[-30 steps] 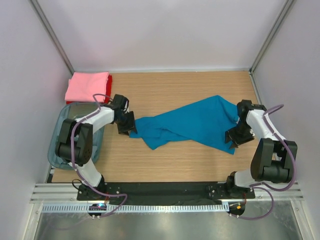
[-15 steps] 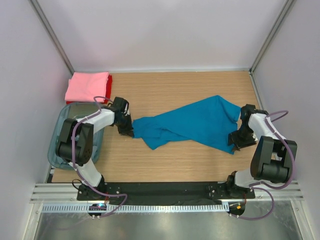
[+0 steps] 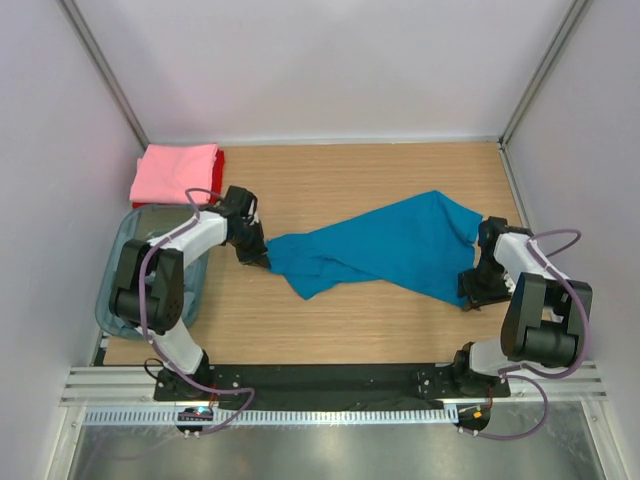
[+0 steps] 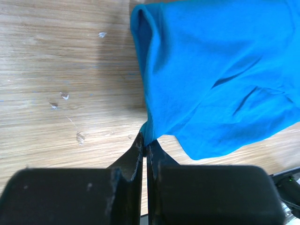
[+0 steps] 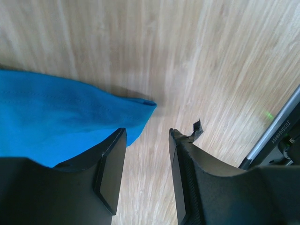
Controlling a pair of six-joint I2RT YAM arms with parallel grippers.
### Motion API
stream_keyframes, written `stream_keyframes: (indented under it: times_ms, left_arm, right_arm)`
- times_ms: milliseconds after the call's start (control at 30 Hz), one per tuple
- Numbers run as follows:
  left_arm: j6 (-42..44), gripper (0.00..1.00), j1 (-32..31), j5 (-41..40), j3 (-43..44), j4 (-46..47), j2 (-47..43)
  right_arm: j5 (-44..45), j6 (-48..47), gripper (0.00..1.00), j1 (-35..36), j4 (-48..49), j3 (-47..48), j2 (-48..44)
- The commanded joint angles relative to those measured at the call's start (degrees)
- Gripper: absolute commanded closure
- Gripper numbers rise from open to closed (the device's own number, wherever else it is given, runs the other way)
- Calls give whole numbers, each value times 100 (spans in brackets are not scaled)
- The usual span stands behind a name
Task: Fold and stack the t-shirts
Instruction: Flatten the tshirt out
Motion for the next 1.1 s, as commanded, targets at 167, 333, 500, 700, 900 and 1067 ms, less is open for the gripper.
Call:
stream_keyframes:
  times_ms: [167, 333, 500, 700, 900, 1067]
  left_arm:
    - [-86, 100, -7, 226, 293, -233, -235]
    - [-112, 100, -7, 208, 416, -365, -244]
    - [-209, 100, 1, 191, 583, -461, -296]
    - [-350, 100, 1, 191, 785, -567, -411]
    - [-534, 100, 1, 191, 926, -567, -578]
    - [-675, 100, -7, 129, 899, -558, -587]
  right_arm:
    - [281, 483, 50, -32, 592, -503, 9]
    - [710, 535, 55, -32, 645, -556, -34]
    - [1107, 536, 72, -32, 759, -670, -184]
    - [1204, 203, 99, -32, 1075, -715, -307]
    - [1634, -641, 99, -23, 592, 182, -763]
    - [1249, -756, 99, -32, 451, 376, -1133]
